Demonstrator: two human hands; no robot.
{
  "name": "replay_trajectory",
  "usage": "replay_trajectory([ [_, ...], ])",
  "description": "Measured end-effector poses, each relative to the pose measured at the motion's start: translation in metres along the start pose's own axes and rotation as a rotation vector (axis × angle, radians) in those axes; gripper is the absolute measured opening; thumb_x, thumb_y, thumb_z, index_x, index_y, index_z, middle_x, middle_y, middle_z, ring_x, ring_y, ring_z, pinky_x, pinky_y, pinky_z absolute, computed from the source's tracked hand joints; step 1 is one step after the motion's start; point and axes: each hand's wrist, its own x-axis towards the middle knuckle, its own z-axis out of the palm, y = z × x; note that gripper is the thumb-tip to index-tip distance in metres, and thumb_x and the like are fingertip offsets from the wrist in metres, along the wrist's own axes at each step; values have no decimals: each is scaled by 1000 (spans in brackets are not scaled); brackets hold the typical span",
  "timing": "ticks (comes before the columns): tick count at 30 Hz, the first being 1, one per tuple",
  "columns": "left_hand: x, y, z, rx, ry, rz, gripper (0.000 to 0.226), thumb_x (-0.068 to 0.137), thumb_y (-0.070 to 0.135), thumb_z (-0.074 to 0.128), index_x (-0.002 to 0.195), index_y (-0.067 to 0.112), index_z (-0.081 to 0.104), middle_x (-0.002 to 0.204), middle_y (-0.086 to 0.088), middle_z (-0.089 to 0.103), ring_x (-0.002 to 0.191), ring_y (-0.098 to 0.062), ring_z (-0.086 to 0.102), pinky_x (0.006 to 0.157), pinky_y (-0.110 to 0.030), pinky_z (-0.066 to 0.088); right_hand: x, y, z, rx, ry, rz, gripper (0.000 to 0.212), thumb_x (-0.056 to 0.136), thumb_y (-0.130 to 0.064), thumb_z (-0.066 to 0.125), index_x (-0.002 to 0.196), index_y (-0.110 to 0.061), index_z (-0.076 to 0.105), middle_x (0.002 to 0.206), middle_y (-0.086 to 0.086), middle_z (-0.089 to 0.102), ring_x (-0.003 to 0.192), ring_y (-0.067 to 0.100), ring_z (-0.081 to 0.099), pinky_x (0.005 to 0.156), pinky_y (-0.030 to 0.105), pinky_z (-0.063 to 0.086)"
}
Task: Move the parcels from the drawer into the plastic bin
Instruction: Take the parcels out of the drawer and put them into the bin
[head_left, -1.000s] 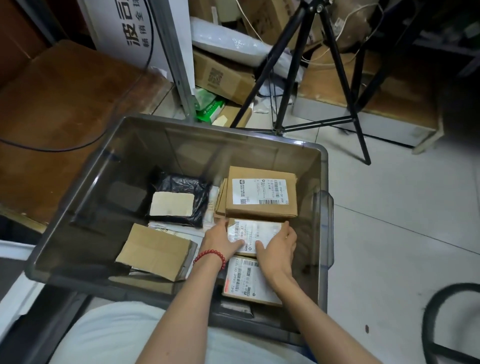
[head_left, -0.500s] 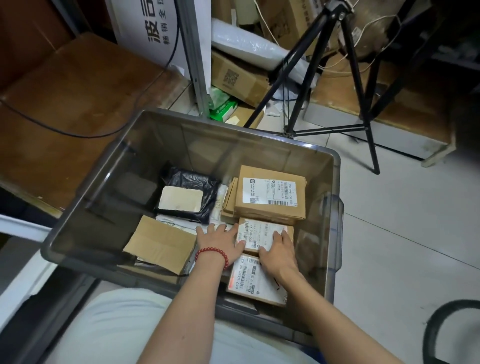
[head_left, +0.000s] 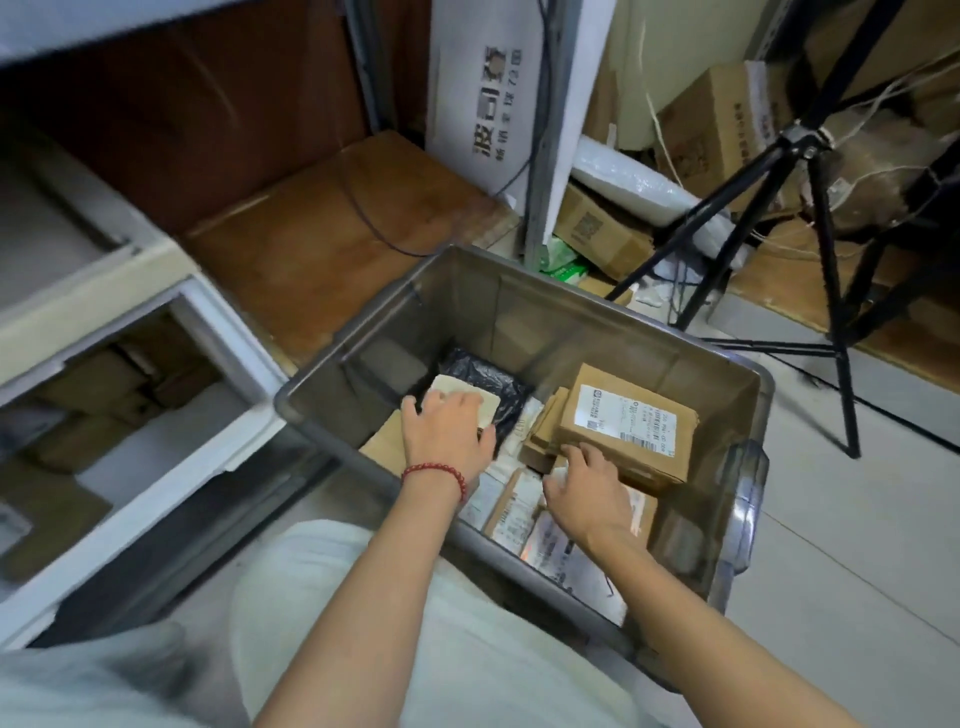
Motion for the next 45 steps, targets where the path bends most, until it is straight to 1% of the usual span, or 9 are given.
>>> replay_trajectory([
  [3,-6,-33,-29,-35,107,-102,40,91,49,44,125,31,53,128,8,56,121,-19,44,98,-43,29,2,-29,-13,-59,108,-140,48,99,-38,46,142,-19,42,146,5,42,130,25,42,105,40,42],
  [10,-69,-115,-58,-31,222,-357,40,92,51,44,126,32,52,128,10,56,120,-18,46,97,-41,34,-9,-138,-25,-36,153,-491,47,99,-42,45,141,-21,44,146,2,40,129,28,41,98,42,42],
  [15,-128,-162,-59,-17,251,-546,41,91,49,44,127,30,52,127,8,56,118,-20,46,94,-40,32,-44,-210,-9,-64,78,-732,46,98,-44,46,137,-20,46,143,4,40,126,30,42,95,41,42],
  [21,-191,-205,-44,-20,194,-813,44,91,51,46,128,28,52,128,6,57,119,-21,46,95,-40,33,-90,-262,26,-7,-90,-921,45,98,-38,50,137,-16,47,139,6,41,123,29,46,93,43,48],
  [25,-211,-226,-29,-33,142,-922,49,91,52,46,132,26,49,133,2,52,123,-23,45,98,-42,34,-99,-283,51,-45,-166,-984,45,99,-38,49,138,-16,44,141,6,39,121,29,48,89,40,47],
  [29,-216,-246,-16,-33,125,-948,53,91,52,45,137,24,43,137,-1,48,125,-24,43,101,-43,33,-86,-290,73,-69,-251,-971,44,99,-34,51,138,-15,45,143,8,38,122,29,47,95,38,45],
  [35,-204,-280,-3,-34,99,-946,57,91,51,45,141,25,36,142,-1,42,129,-24,38,107,-42,27,-70,-321,105,-82,-214,-1040,44,99,-37,50,138,-18,44,142,7,40,124,26,45,94,39,45],
  [42,-174,-329,6,-118,51,-1067,64,89,54,48,143,22,33,145,-9,39,130,-31,38,105,-45,33,-56,-362,154,-206,-205,-1127,48,97,-40,49,141,-22,42,143,8,39,129,28,41,104,42,37],
  [45,-163,-349,22,7,-7,-1020,65,90,55,46,144,22,32,145,-8,39,131,-30,37,104,-44,31,-46,-378,172,-214,-240,-1080,49,97,-41,49,142,-22,40,145,10,37,131,30,39,105,43,36],
])
